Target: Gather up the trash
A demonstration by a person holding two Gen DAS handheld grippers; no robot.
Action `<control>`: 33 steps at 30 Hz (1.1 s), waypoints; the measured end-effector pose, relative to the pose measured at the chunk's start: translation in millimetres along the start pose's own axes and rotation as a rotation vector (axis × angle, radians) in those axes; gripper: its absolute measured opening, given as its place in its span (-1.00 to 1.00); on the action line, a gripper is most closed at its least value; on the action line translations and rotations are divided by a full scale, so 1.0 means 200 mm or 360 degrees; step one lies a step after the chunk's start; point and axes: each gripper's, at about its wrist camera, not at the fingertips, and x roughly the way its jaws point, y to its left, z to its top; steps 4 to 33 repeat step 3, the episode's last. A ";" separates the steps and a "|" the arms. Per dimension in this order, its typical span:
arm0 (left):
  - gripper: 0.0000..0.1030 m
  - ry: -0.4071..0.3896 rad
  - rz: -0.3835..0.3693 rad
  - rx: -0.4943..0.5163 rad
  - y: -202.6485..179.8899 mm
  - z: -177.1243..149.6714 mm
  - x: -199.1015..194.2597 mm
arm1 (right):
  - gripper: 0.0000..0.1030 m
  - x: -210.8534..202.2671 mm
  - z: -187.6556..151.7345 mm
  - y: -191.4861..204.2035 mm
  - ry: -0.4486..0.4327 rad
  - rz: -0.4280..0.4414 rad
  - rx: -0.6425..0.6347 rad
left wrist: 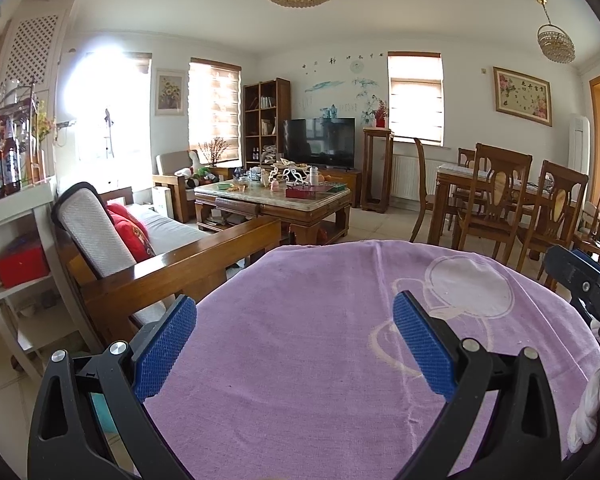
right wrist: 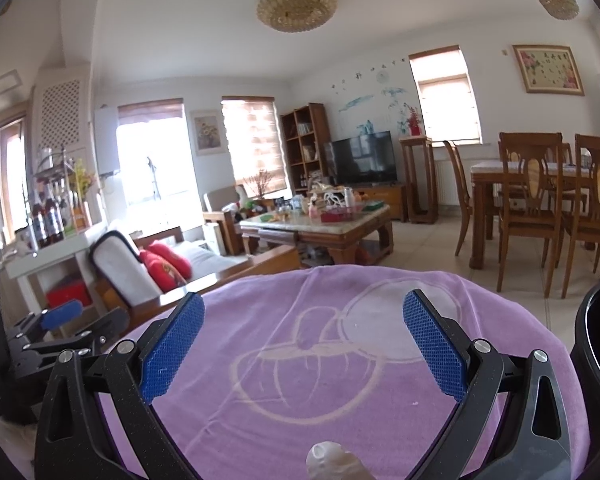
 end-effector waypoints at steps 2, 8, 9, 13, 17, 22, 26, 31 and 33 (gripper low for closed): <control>0.90 0.0001 0.0000 0.0000 0.00 0.00 0.00 | 0.90 0.00 0.00 0.00 0.0003 0.0001 0.0000; 0.90 0.0001 0.0000 0.0000 0.00 0.00 0.00 | 0.90 0.00 0.00 0.00 0.0005 0.0002 0.0000; 0.90 0.0001 0.0000 0.0000 0.00 0.00 0.00 | 0.90 0.00 0.00 0.00 0.0005 0.0002 0.0000; 0.90 0.0001 0.0000 0.0000 0.00 0.00 0.00 | 0.90 0.00 0.00 0.00 0.0005 0.0002 0.0000; 0.90 0.0001 0.0000 0.0000 0.00 0.00 0.00 | 0.90 0.00 0.00 0.00 0.0005 0.0002 0.0000; 0.90 0.0001 0.0000 0.0000 0.00 0.00 0.00 | 0.90 0.00 0.00 0.00 0.0005 0.0002 0.0000; 0.90 0.0001 0.0000 0.0000 0.00 0.00 0.00 | 0.90 0.00 0.00 0.00 0.0005 0.0002 0.0000; 0.90 0.0001 0.0000 0.0000 0.00 0.00 0.00 | 0.90 0.00 0.00 0.00 0.0005 0.0002 0.0000; 0.90 0.0001 0.0000 0.0000 0.00 0.00 0.00 | 0.90 0.00 0.00 0.00 0.0005 0.0002 0.0000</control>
